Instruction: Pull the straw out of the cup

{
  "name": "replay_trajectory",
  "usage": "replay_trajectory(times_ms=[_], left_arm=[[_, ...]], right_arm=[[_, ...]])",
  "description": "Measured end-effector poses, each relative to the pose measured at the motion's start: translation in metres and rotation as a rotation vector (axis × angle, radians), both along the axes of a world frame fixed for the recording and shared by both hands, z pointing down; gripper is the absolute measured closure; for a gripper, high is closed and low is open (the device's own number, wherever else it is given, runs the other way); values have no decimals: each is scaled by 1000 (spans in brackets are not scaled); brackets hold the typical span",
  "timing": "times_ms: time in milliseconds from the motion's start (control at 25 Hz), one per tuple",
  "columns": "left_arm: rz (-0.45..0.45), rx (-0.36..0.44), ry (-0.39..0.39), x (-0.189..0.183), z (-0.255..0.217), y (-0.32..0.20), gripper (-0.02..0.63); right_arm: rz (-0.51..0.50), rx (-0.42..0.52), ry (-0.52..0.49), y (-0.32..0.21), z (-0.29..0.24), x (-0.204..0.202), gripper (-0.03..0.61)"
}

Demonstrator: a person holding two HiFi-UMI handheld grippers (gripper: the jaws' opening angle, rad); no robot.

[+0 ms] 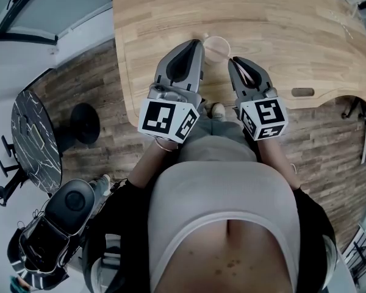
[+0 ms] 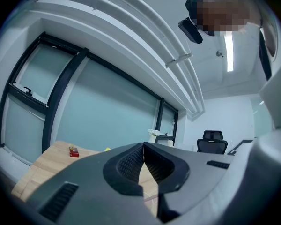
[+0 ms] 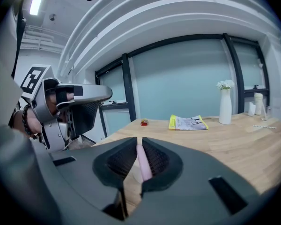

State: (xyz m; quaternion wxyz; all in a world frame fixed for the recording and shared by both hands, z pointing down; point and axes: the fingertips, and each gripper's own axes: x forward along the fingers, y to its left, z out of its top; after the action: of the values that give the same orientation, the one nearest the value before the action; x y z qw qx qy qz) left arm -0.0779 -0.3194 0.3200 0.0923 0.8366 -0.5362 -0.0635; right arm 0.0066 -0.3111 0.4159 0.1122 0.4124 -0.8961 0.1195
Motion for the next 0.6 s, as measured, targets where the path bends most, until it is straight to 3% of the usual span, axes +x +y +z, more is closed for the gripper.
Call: replay_trajectory(times_ms=[600], left_arm=[[-2, 9, 2, 0, -5, -1, 607]], right_arm=[[1, 26, -13, -1, -13, 2, 526]])
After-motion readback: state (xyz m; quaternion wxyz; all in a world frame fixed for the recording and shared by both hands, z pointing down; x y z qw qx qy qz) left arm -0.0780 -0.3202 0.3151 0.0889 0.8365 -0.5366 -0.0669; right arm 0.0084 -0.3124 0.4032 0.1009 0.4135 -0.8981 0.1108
